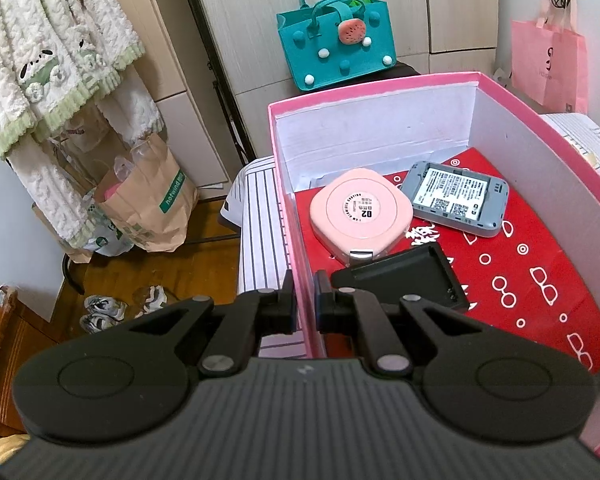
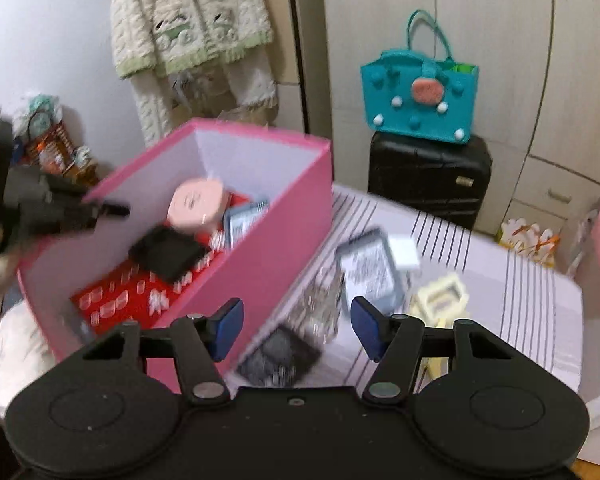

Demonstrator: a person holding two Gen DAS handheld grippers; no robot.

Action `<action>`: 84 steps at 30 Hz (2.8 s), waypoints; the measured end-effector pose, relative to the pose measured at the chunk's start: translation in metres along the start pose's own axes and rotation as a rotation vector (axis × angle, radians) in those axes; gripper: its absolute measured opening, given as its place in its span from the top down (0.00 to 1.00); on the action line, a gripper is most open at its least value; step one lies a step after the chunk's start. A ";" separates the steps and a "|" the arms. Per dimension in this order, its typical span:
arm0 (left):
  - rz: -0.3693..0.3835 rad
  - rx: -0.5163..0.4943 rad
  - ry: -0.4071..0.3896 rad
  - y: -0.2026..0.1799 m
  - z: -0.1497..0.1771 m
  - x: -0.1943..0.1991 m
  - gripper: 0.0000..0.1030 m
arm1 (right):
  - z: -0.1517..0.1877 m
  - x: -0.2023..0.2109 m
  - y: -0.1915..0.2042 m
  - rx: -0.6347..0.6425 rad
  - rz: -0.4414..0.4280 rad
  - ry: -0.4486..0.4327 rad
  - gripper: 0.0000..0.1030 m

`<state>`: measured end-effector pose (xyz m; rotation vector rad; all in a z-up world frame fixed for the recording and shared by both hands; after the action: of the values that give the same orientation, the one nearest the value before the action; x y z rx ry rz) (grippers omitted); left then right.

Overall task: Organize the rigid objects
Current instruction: 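Move the right gripper back to the table and grasp the black battery, then carry the black battery into the pink box and open the right gripper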

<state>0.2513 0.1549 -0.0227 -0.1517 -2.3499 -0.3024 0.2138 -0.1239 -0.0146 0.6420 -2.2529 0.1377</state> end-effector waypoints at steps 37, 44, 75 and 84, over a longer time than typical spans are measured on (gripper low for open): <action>-0.010 -0.004 0.007 -0.003 0.001 -0.002 0.94 | 0.041 -0.065 -0.005 0.133 -0.064 0.102 0.28; -0.006 -0.005 0.006 -0.001 0.001 -0.001 0.94 | 0.049 -0.060 -0.004 0.163 -0.048 0.148 0.28; 0.002 0.005 0.004 -0.003 0.000 -0.001 0.93 | 0.025 -0.043 -0.017 0.024 0.019 0.011 0.34; 0.006 0.009 0.003 -0.001 -0.001 0.000 0.94 | -0.014 -0.006 -0.029 -0.052 0.059 -0.116 0.34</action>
<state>0.2518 0.1534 -0.0227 -0.1531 -2.3468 -0.2886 0.2409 -0.1425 -0.0123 0.5694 -2.3801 0.0727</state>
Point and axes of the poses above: each gripper's, at about its wrist camera, not at the fingertips, and x roughly against the way its jaws point, y to its left, z to its underside, the point moved 6 cm from there along -x, roughly the way its jaws point, and after that the axes turned 2 degrees about -y, right-handed, at the moved point
